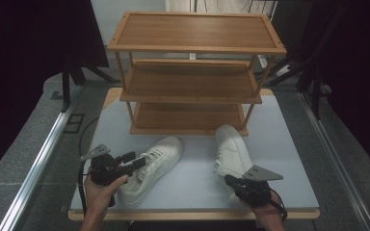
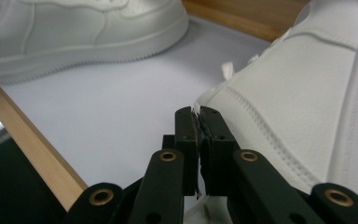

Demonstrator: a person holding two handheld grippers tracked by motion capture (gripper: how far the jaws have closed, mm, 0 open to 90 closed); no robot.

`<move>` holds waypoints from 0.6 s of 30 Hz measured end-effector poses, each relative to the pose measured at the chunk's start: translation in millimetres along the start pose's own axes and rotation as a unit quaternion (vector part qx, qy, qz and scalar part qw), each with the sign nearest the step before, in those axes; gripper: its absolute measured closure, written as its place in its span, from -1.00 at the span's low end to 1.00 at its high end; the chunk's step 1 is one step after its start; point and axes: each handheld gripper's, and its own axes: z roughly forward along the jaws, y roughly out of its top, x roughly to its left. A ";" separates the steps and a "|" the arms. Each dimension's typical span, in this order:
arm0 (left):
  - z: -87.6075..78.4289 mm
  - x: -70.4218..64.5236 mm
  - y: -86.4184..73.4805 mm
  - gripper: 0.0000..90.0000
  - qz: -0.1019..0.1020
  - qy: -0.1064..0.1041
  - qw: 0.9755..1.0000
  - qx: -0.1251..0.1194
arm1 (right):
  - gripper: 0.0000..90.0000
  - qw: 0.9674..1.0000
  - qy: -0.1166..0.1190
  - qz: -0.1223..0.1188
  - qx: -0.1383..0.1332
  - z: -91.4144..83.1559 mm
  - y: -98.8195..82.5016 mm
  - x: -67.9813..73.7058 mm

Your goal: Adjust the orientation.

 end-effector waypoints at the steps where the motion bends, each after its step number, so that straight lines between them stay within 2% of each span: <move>1: 0.2 0.1 -0.3 -0.11 -0.001 -0.001 1.000 0.001 | 0.92 1.000 0.002 0.001 0.003 0.7 -1.0 -0.2; 7: 0.5 1.4 -1.7 -0.10 -0.007 0.001 1.000 0.003 | 0.96 1.000 0.002 0.016 -0.008 -6.4 -1.2 -9.3; 8: 0.7 1.7 -1.8 -0.10 -0.008 0.000 1.000 0.003 | 0.98 0.999 0.006 0.030 -0.018 -10.8 -2.0 -16.1; 13: 1.3 1.4 -2.6 -0.10 -0.012 -0.003 1.000 0.005 | 0.99 0.998 0.004 0.047 -0.032 -17.0 -3.4 -25.6; 16: 0.9 2.0 -2.6 -0.10 -0.014 -0.003 1.000 0.004 | 0.99 0.998 -0.009 0.056 -0.041 -23.4 -3.6 -31.9; 17: 1.0 2.7 -2.8 -0.10 -0.016 -0.002 1.000 0.003 | 0.99 0.997 -0.023 0.063 -0.048 -28.4 -4.6 -37.3; 18: 1.0 2.7 -2.8 -0.10 -0.016 -0.002 1.000 0.003 | 0.99 0.996 -0.026 0.068 -0.051 -30.4 -5.4 -40.0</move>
